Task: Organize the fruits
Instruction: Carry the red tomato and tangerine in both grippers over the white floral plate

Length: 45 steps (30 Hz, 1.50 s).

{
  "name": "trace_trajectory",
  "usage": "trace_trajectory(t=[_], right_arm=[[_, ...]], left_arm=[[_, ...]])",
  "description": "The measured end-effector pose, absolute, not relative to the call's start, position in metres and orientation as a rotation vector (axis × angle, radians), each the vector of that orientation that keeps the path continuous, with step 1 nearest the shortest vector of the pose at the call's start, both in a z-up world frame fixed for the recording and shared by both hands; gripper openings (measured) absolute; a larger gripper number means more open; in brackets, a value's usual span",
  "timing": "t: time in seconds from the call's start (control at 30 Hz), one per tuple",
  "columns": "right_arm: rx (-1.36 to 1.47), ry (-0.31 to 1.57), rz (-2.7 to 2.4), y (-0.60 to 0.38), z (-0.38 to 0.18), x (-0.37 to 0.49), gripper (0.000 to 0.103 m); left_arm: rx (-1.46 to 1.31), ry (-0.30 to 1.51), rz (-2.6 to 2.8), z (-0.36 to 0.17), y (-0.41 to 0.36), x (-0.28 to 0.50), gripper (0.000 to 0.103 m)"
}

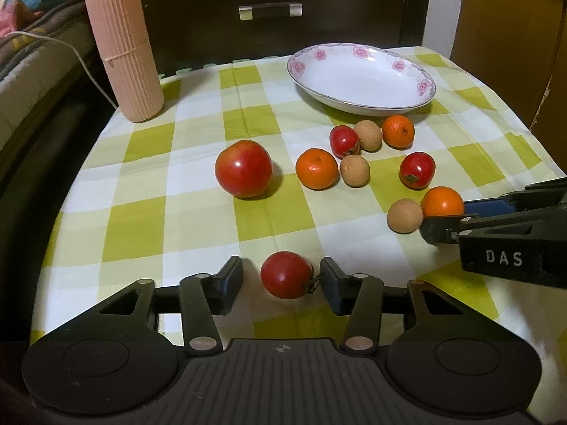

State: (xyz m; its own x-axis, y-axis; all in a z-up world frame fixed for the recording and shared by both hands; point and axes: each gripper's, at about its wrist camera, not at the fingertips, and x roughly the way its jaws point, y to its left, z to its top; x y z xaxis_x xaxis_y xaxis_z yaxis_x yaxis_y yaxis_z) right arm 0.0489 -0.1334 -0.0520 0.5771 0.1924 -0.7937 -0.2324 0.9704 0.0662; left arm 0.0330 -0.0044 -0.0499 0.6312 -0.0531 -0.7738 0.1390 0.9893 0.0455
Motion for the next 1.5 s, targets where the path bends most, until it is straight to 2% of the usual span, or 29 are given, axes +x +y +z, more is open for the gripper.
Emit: trace_trajectory(t=[0.1,0.3,0.93,1.5], right_arm=[[-0.034,0.927,0.245,-0.136,-0.052,0.048,0.032],[-0.024,0.923,0.245,-0.138,-0.048,0.045,0.032],[0.036,0.865,0.211,-0.151,-0.018,0.029,0.032],[0.093,0.85,0.194,-0.162,-0.002,0.071,0.032]], left_arm=[[0.099,0.884,-0.109,-0.05,-0.003,0.032,0.061],[0.111,0.88,-0.141,-0.049,-0.006,0.03,0.042],[0.047,0.871,-0.188,-0.021,-0.014,0.033,0.039],[-0.007,0.839,-0.249,-0.003,-0.03,0.091,0.039]])
